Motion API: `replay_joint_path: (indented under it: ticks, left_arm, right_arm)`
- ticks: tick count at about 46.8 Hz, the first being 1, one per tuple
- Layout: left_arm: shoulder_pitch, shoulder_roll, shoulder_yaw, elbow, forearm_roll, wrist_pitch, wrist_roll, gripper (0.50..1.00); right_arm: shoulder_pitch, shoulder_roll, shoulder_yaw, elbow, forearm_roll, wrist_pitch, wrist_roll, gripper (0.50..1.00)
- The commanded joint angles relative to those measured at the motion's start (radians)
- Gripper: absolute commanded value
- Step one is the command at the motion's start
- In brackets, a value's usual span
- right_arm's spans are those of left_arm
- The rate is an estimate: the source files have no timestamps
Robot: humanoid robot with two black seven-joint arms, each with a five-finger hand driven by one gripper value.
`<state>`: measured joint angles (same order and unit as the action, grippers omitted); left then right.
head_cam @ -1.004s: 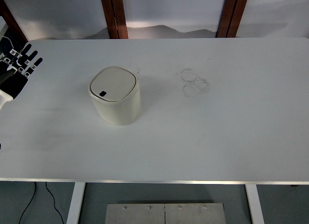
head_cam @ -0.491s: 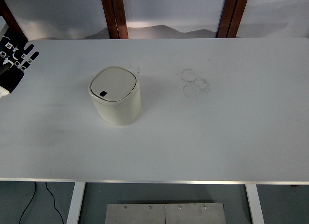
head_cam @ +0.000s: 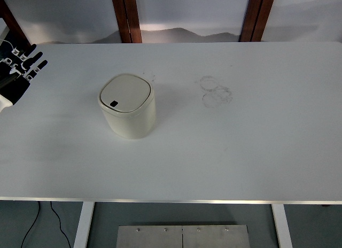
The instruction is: Open trash bin
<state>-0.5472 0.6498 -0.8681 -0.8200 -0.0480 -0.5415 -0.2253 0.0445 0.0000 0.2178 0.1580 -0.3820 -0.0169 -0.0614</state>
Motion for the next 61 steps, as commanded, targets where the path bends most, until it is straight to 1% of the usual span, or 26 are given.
replay_joint_path:
  ticks: [1,13,16,20,29,30,33,36,41,44,45,46,51,58,61]
  left_arm:
    - [0.001,-0.001,0.0,-0.001,0.002,0.0,0.0,1.0]
    - [-0.002,0.001,0.0,-0.001,0.007,0.0,0.0,1.0]
    - [-0.011,0.01,0.0,-0.002,0.026,0.0,0.001,1.0]
    - [-0.043,0.025,0.003,-0.002,0.082,0.001,0.001,1.0]
    - [-0.102,0.025,0.012,-0.004,0.229,0.02,0.001,1.0]
    - [-0.129,0.024,0.029,-0.005,0.268,0.021,0.003,1.0]
    - [-0.171,0.022,0.07,-0.005,0.303,0.021,0.003,1.0]
    - [-0.223,0.022,0.139,-0.005,0.336,0.029,0.003,1.0]
    - [-0.312,0.022,0.259,-0.008,0.373,0.055,0.003,1.0]
    - [-0.364,0.022,0.31,-0.011,0.39,0.055,0.003,1.0]
    - [-0.364,0.022,0.31,-0.011,0.39,0.055,0.003,1.0]
    - [-0.402,0.024,0.339,-0.027,0.41,0.054,0.003,1.0]
    - [-0.448,0.027,0.362,-0.062,0.483,0.049,0.003,1.0]
    - [-0.477,0.027,0.365,-0.114,0.614,0.041,0.001,1.0]
    - [-0.484,0.027,0.368,-0.133,0.649,0.018,0.003,1.0]
  right_arm:
    - [0.0,0.0,0.0,0.0,0.0,0.0,0.0,0.995]
    - [0.0,0.0,0.0,0.0,0.0,0.0,0.0,0.995]
    - [0.0,0.0,0.0,0.0,-0.002,0.0,0.0,0.995]
    - [0.0,0.0,0.0,0.0,0.0,0.0,0.0,0.995]
    - [0.0,0.0,0.0,0.0,0.0,0.0,0.0,0.995]
    - [0.0,0.0,0.0,0.0,0.0,0.0,0.0,0.995]
    - [0.0,0.0,0.0,0.0,0.0,0.0,0.0,0.995]
    - [0.0,0.0,0.0,0.0,0.0,0.0,0.0,0.995]
    - [0.0,0.0,0.0,0.0,0.0,0.0,0.0,0.995]
    - [0.0,0.0,0.0,0.0,0.0,0.0,0.0,0.995]
    - [0.0,0.0,0.0,0.0,0.0,0.0,0.0,0.995]
    - [0.0,0.0,0.0,0.0,0.0,0.0,0.0,0.995]
    - [0.0,0.0,0.0,0.0,0.0,0.0,0.0,0.995]
    - [0.0,0.0,0.0,0.0,0.0,0.0,0.0,0.995]
    - [0.0,0.0,0.0,0.0,0.0,0.0,0.0,0.995]
